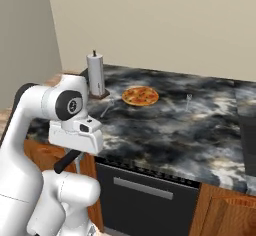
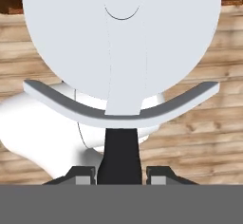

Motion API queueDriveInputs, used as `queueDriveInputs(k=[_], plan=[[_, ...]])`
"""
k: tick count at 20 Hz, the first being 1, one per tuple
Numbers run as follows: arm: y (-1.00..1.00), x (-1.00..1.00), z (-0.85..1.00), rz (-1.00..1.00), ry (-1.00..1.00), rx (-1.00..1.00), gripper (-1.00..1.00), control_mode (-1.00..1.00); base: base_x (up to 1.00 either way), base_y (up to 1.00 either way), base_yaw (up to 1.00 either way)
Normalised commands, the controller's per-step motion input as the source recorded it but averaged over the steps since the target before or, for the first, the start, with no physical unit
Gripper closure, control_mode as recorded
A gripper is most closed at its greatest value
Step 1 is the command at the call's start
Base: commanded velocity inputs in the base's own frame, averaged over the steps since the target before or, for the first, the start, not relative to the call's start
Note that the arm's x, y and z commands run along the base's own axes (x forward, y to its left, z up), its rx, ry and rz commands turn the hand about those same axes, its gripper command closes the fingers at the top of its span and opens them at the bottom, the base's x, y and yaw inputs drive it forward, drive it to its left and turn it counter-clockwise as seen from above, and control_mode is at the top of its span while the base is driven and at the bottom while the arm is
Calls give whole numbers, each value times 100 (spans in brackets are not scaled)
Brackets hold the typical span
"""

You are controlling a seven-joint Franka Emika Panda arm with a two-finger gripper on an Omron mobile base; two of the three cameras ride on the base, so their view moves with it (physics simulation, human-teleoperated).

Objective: Take the pizza cutter from the drawer on the left and place it on the dining counter for cutting.

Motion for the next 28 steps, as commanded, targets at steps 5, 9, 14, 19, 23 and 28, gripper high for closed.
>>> queueDriveInputs(k=[5,9,14,19,23,28], plan=[[0,0,0,0,0,0,100,100,44,-22,-3],[0,0,0,0,0,0,100,100,36,-11,-16],[0,0,0,0,0,0,100,100,17,-11,-20],[0,0,0,0,0,0,100,100,33,0,-23],[0,0,0,0,0,0,100,100,40,0,-16],[0,0,0,0,0,0,100,100,49,0,-12]])
